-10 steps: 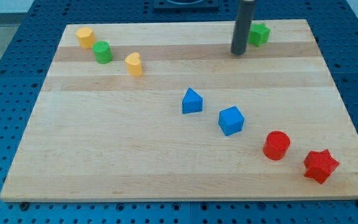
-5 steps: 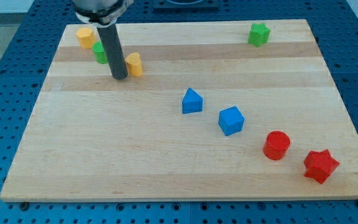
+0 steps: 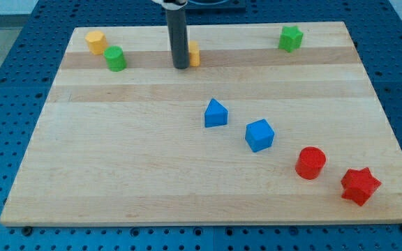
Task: Push the yellow heart diagonal to the green star
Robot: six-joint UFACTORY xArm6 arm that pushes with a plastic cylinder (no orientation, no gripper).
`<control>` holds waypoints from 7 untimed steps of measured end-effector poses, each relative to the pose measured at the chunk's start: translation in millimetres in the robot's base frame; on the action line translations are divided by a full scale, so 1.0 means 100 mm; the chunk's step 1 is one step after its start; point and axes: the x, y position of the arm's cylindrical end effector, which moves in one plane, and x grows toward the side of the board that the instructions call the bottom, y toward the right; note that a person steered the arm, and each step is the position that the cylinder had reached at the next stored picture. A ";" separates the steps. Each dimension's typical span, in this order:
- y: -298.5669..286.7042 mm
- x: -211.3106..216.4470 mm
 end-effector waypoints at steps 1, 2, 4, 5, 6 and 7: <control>0.07 -0.19; -0.05 -0.42; 0.11 -0.45; 0.56 -0.43; 0.84 -0.43; 0.86 -0.47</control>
